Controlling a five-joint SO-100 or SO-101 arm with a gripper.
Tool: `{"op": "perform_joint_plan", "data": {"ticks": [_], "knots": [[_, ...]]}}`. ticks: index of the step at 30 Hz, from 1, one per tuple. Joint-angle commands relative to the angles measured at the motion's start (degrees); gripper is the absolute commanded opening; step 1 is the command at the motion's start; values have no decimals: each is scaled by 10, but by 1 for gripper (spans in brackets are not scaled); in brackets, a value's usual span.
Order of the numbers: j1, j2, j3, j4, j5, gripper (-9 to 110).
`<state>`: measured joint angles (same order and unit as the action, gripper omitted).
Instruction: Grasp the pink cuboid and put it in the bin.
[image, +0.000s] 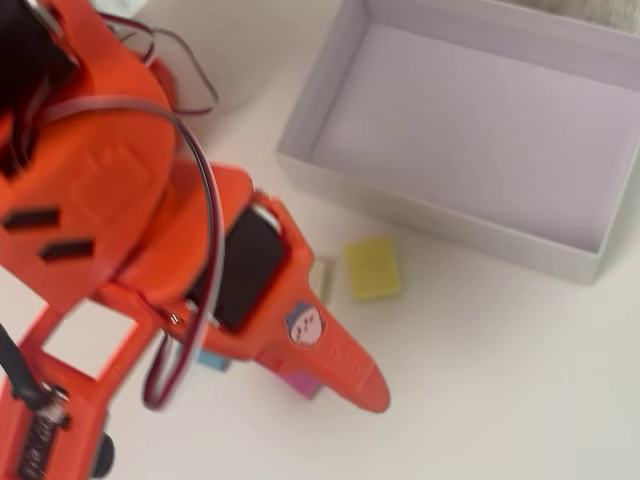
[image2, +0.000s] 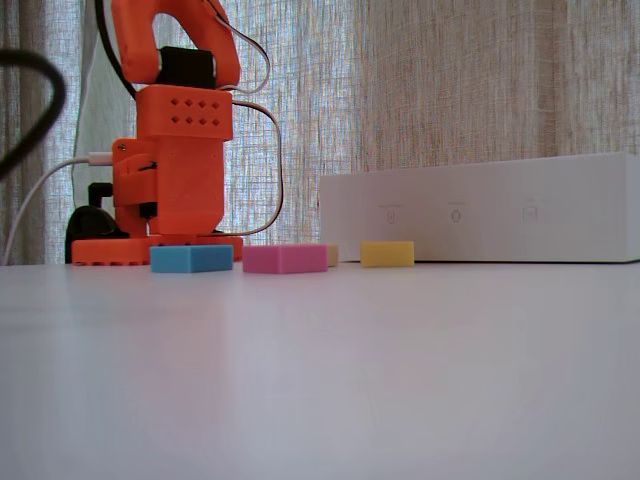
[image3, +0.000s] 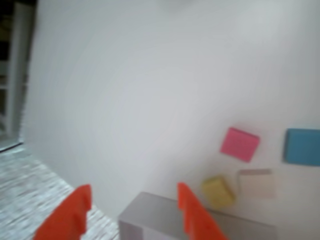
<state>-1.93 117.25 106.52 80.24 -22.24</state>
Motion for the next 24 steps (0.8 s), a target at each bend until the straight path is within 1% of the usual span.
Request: {"op": "perform_joint_plan", "data": {"ticks": [1,4,8,16,24], "knots": [[18,-12,40,-2,-20,22],[19,-22,78,3,-25,22],[22,-37,105,-25,-55,22],[42,-69,167,-89,-57,22],[38,-73,229,-108,-57,22]]}}
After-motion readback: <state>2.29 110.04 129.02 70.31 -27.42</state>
